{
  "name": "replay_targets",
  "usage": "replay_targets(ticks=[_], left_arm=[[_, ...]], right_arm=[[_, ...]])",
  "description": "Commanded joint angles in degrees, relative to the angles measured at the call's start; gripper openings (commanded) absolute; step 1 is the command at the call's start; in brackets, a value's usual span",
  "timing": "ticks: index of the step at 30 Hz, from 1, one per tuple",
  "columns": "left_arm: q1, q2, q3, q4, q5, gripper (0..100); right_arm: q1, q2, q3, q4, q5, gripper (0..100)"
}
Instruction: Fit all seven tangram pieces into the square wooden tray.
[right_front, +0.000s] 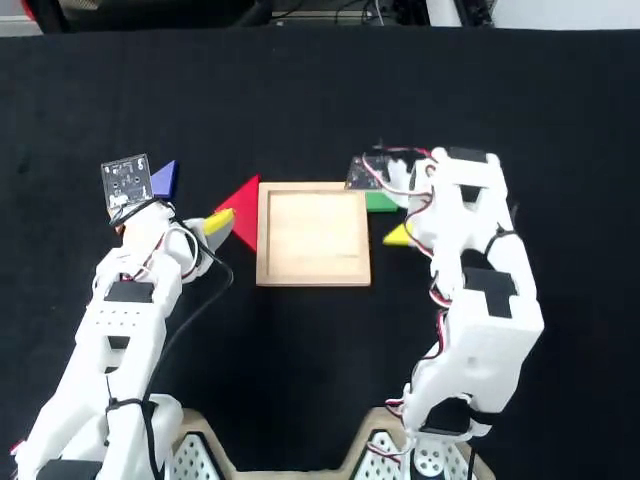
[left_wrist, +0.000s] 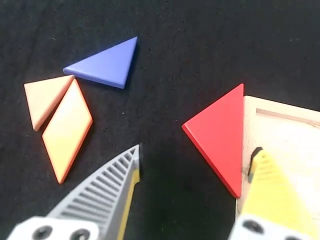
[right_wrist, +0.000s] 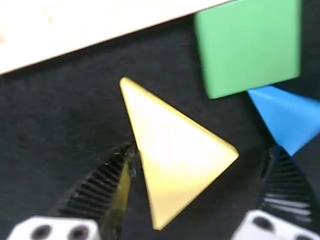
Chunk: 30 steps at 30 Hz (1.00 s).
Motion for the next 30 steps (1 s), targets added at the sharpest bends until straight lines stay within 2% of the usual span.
replay_targets(ticks=[1, 5, 15, 26, 30], left_arm=[[0.7, -1.5, -0.7, -1.0, -0.4, 34], [0.7, -1.5, -0.7, -1.0, -0.4, 34], [0.7, -1.5, -0.8, -0.9, -0.4, 34], [0.7, -1.5, -0.7, -1.0, -0.4, 34], [0.4, -1.5, -0.7, -1.0, -0.4, 34]], right_arm=[[-0.7, 0.4, -5.6, -0.4, 2.9, 39.0], [-0.7, 2.2, -6.7, 1.9, 6.5, 38.9], [4.3, 4.3, -7.7, 2.8, 6.4, 38.9], [2.7, 4.4, -7.3, 4.0, 6.4, 38.4], [2.5, 4.4, -7.3, 4.0, 6.4, 30.9]])
